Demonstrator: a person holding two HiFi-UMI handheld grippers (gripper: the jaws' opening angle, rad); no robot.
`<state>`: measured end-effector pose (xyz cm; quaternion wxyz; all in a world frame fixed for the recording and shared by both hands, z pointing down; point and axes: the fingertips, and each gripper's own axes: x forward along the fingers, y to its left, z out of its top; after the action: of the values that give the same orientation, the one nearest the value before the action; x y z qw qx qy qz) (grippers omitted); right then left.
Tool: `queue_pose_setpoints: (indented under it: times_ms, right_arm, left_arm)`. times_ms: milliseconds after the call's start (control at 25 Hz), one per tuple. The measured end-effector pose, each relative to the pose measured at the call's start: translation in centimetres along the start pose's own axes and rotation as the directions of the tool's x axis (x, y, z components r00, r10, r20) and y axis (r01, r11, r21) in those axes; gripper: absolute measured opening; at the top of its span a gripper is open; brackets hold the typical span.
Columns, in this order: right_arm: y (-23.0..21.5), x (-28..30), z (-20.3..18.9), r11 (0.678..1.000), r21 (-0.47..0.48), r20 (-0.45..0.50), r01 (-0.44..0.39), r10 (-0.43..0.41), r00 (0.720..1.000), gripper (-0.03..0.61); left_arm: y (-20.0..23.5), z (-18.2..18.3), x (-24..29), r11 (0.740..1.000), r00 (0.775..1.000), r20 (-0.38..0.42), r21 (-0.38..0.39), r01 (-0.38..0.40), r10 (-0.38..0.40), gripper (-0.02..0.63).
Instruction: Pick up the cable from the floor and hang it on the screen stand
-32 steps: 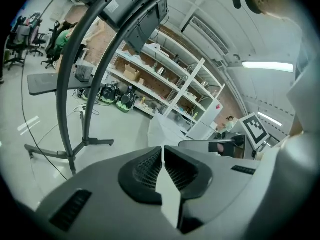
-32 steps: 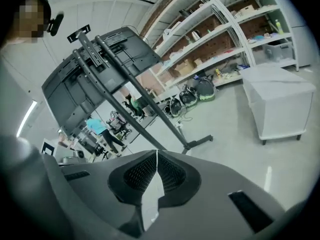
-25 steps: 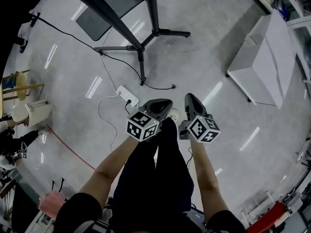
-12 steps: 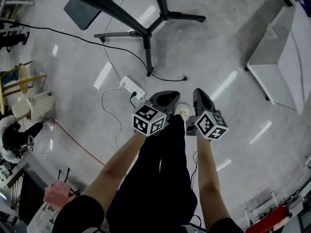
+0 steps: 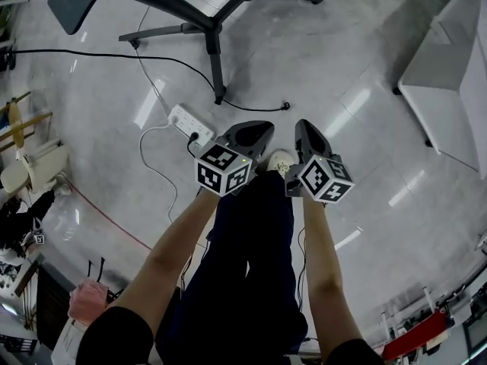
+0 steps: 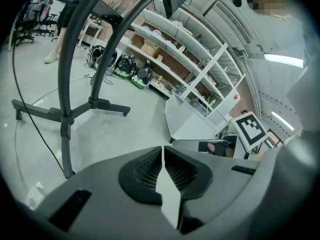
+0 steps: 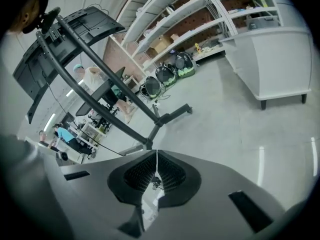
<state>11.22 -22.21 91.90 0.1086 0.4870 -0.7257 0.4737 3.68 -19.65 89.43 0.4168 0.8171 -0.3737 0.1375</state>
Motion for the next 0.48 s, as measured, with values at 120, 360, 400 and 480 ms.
queue_pose_setpoints:
  times_ms: [120, 360, 400, 480]
  right_arm:
    - [-2.0, 1.9, -2.7, 0.999, 0.043, -0.025, 0.016, -0.015, 1.0, 0.025]
    - [-7.0, 5.8, -7.6, 0.987, 0.146, -0.05, 0.063, -0.056, 0.997, 0.026]
    - [-7.9, 6.6, -8.2, 0.987, 0.147, -0.056, 0.07, -0.063, 0.996, 0.026]
    - [-9.6, 8.2, -9.2, 0.986, 0.144, -0.057, 0.081, -0.073, 0.996, 0.026]
  left_arm:
    - [2.1, -2.9, 1.3, 1.0, 1.0, -0.025, -0.01, 0.005, -0.005, 0.023]
    - [6.2, -8.2, 4.7, 1.0, 0.997, -0.072, -0.026, 0.001, -0.003, 0.023]
    - [7.0, -8.9, 5.4, 1.0, 0.997, -0.076, -0.026, 0.001, -0.003, 0.023]
    - [8.5, -10.2, 6.8, 1.0, 0.997, -0.083, -0.019, 0.004, -0.005, 0.023]
